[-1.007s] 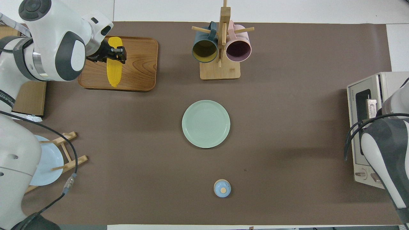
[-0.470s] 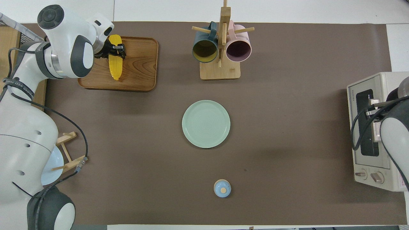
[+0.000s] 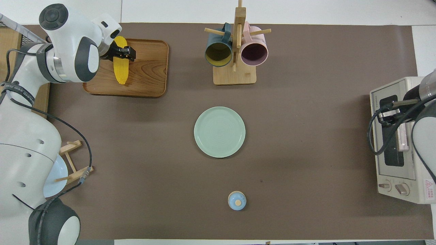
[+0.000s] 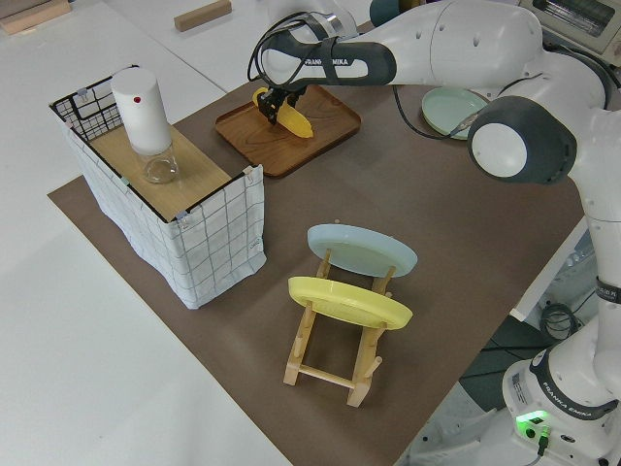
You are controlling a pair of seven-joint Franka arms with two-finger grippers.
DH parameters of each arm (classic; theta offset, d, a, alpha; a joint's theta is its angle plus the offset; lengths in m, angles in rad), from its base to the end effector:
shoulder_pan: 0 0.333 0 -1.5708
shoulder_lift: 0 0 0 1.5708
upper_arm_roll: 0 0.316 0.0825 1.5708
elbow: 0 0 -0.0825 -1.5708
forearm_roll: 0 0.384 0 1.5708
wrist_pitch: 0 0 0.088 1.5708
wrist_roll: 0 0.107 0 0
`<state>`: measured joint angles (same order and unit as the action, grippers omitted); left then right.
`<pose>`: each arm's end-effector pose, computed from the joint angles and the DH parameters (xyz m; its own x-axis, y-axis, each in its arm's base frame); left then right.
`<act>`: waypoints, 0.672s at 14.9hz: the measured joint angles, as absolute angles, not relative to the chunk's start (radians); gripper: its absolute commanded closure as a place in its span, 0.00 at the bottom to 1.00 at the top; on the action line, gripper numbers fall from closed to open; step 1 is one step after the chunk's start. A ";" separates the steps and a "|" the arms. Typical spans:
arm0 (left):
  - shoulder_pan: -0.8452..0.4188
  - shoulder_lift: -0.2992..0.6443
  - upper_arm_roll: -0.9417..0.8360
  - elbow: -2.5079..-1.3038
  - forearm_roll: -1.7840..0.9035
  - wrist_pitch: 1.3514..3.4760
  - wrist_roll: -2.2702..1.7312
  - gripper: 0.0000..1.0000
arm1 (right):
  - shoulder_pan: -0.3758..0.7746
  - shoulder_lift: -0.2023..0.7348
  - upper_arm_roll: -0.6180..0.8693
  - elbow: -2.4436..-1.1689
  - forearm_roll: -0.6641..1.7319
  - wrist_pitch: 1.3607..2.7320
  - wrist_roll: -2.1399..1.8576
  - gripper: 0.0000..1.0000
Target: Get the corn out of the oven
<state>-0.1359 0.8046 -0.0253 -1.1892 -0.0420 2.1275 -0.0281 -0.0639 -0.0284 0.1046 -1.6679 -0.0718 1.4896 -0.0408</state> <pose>0.7610 -0.1199 0.3161 0.9864 -0.0993 0.1310 -0.1079 -0.9923 0.0602 0.5332 0.0143 0.5884 0.9855 0.0745 -0.1522 0.0857 -0.9940 0.0684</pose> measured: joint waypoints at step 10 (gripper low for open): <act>-0.108 0.494 -0.014 -1.228 -0.040 1.795 -0.078 0.00 | -0.020 -0.018 0.080 -1.635 -0.015 1.455 -0.022 0.00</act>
<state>-0.1081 0.4942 -0.0139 -1.2279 -0.0402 1.7951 -0.0782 -0.0199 -0.0183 0.0801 -1.6346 -0.0154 1.4554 -0.0220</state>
